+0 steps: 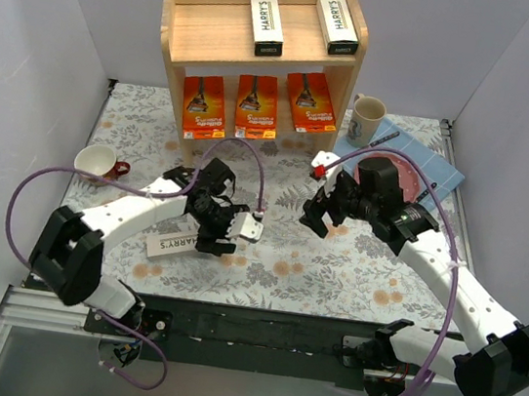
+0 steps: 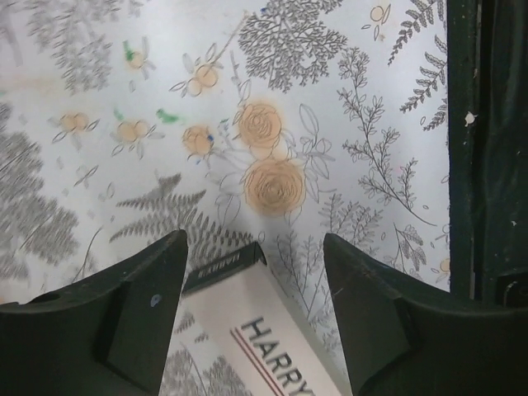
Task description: Place and organize the shaving razors onto the shelf
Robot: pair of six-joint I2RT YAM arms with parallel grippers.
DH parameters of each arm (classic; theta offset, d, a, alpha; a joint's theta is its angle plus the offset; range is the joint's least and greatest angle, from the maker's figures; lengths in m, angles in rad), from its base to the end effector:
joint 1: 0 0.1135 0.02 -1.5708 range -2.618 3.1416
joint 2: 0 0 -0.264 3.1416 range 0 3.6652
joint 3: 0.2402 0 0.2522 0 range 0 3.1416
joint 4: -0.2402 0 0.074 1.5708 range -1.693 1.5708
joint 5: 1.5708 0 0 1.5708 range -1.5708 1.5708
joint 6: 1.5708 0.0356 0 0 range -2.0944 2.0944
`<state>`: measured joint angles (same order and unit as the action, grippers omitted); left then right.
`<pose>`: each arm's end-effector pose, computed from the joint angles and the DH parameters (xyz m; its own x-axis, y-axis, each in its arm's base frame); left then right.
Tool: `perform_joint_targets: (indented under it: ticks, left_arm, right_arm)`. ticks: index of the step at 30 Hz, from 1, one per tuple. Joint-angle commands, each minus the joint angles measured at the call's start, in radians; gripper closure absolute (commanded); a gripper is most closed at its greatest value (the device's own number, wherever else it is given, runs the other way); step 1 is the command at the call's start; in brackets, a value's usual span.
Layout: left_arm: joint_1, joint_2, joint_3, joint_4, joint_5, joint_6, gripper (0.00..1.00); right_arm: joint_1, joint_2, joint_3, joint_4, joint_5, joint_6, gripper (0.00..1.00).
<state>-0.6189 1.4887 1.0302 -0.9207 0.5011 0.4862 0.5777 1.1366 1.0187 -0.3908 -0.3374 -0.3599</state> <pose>0.2056 -0.1674 0.2187 -0.4344 0.8125 -0.3887 0.8894 0.3185 -0.3280 0.2057 0.1482 0.3314 -0.1151 -0.4717 -0.8742 -0.8527 0.4984 -0.1567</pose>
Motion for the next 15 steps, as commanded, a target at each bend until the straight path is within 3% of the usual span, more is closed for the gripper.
perform_joint_targets:
  ticks: [1,2,8,15]
  left_arm:
    - [0.065,-0.246,-0.01,-0.009,-0.048,-0.145,0.32]
    - [0.086,-0.311,-0.028,0.003,-0.082,-0.252,0.31]
    - [0.35,-0.416,-0.027,-0.113,-0.137,-0.437,0.28]
    - [0.683,-0.484,-0.134,-0.026,-0.407,-0.728,0.23]
  right_arm:
    - [0.002,0.108,0.09,-0.126,-0.184,-0.086,0.01]
    - [0.005,0.139,0.112,-0.138,-0.252,-0.085,0.01]
    - [0.134,0.317,0.199,0.013,-0.273,-0.105,0.01]
    - [0.321,0.627,0.437,0.078,-0.268,-0.1,0.01]
